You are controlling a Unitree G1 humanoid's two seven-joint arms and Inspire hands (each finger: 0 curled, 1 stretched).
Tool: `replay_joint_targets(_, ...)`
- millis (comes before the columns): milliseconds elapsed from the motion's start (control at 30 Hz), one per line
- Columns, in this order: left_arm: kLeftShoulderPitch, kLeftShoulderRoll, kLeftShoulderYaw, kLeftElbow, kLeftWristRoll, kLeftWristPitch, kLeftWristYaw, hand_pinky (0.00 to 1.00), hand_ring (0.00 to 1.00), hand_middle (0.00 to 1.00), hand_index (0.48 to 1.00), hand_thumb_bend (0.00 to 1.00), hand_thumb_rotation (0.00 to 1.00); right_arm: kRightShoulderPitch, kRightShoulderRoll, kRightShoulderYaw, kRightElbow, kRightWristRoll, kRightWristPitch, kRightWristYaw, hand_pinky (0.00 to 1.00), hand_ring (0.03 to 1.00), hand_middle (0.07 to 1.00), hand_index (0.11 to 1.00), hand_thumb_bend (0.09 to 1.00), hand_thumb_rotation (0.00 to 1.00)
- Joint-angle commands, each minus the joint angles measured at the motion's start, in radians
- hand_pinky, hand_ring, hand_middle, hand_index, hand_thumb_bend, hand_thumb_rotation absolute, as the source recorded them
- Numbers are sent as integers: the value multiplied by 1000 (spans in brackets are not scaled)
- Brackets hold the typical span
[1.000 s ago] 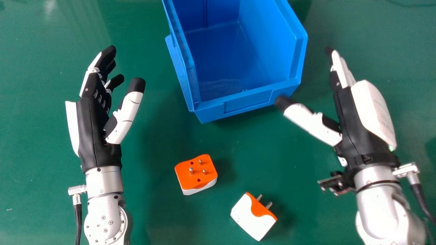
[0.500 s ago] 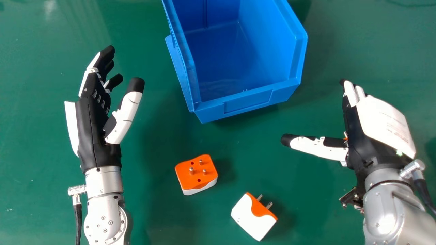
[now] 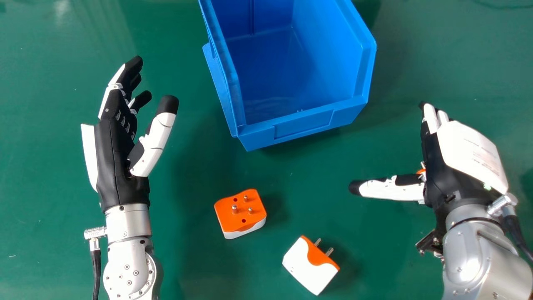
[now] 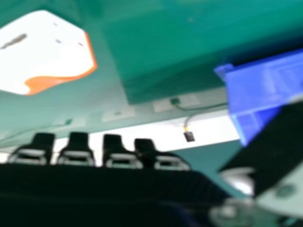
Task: Pick all objects and put in blue box
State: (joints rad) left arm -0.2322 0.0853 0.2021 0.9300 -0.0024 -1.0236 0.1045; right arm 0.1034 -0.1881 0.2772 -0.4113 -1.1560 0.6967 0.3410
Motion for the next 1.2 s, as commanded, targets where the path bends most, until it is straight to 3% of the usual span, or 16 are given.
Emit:
replay_joint_targets(0, 5, -4, -2, -15, -2, -14, 0, 832, 900, 886, 810, 768, 547, -14, -7, -8, -13, -38, 12, 9, 1000, 1000, 999, 984, 931, 453)
replay_joint_targets(100, 6, -3, -2, -15, 2, -16, 3, 831, 898, 885, 808, 771, 550, -18, -4, -4, -13, -62, 29, 33, 1000, 1000, 1000, 982, 940, 446)
replay_joint_targets(200, 6, -4, -2, -16, -9, -15, -7, 831, 898, 885, 808, 773, 551, -25, -1, 4, -8, -96, 47, 67, 1000, 1000, 1000, 979, 945, 431)
replay_joint_targets(433, 7, -2, -1, -16, -14, -15, -14, 833, 901, 885, 807, 777, 548, -45, 9, 2, 23, -132, 64, 97, 1000, 1000, 1000, 967, 978, 374)
replay_joint_targets(567, 8, 1, -1, -15, 0, -17, -4, 830, 899, 884, 807, 774, 549, -59, 18, -15, 51, -118, 77, 98, 1000, 1000, 1000, 964, 991, 343)
replay_joint_targets(767, 6, -1, -1, -15, -7, -16, -9, 826, 897, 883, 807, 775, 552, -68, 25, -40, 70, -92, 93, 99, 1000, 1000, 1000, 962, 991, 300)
replay_joint_targets(900, 8, -1, -3, -18, 3, -16, -2, 821, 892, 881, 806, 773, 553, -73, 16, -48, 79, -83, 91, 110, 1000, 1000, 1000, 965, 989, 297)
replay_joint_targets(1167, 7, -2, -1, -16, -2, -15, -5, 825, 895, 883, 805, 768, 550, -82, 3, -53, 103, -65, 93, 120, 1000, 1000, 1000, 962, 969, 327)
